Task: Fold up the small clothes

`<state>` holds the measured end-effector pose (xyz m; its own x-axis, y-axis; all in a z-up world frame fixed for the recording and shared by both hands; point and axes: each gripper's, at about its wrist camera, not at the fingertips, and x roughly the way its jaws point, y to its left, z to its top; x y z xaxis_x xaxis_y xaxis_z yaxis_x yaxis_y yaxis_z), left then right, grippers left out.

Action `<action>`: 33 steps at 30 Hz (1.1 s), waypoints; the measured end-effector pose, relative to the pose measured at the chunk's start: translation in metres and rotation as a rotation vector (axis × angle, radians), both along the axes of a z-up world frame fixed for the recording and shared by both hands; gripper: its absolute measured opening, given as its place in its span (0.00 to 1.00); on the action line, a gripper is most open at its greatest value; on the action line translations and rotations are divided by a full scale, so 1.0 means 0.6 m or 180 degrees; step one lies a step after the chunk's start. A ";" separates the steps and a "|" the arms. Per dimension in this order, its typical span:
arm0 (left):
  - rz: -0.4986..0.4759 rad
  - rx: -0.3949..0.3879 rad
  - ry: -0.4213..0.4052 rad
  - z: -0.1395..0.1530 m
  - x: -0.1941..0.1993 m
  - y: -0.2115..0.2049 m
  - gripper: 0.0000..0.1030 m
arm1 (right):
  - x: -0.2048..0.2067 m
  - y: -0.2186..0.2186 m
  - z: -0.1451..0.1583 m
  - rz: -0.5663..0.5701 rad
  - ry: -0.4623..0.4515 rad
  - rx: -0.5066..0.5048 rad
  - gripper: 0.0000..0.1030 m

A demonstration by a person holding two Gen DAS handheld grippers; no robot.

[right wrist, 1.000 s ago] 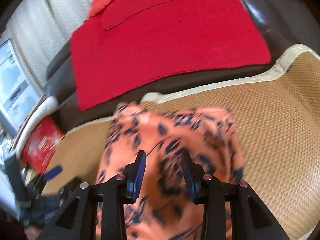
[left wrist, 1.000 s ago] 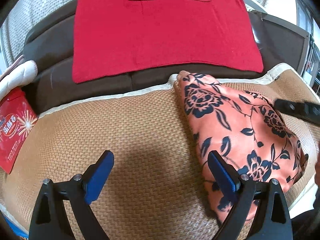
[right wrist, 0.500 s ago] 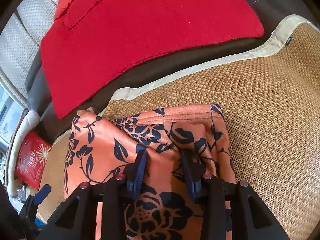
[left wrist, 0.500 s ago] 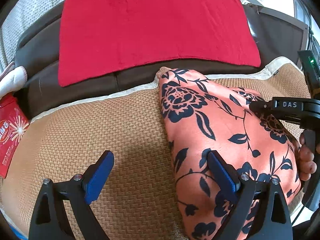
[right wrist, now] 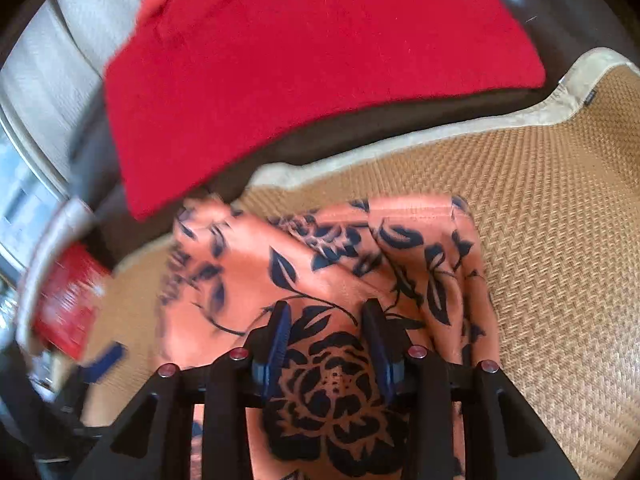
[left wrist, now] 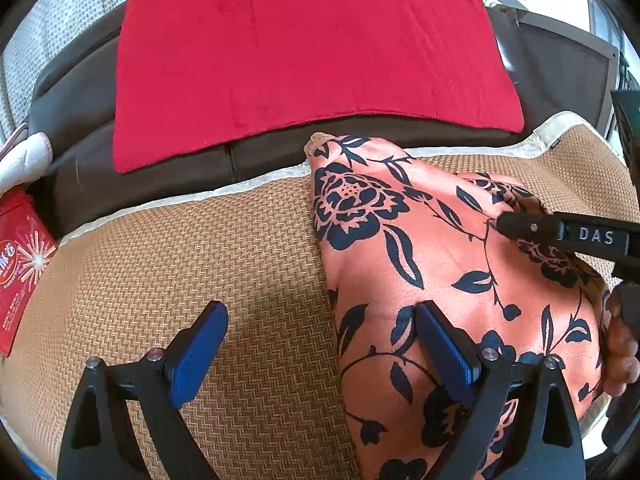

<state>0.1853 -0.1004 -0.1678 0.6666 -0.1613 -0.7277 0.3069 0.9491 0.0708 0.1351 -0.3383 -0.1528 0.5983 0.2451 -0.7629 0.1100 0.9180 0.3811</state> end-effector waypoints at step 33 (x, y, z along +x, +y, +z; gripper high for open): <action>-0.0144 -0.0166 0.0152 -0.011 0.018 0.020 0.93 | 0.107 0.066 0.003 0.0445 0.0091 0.0649 0.51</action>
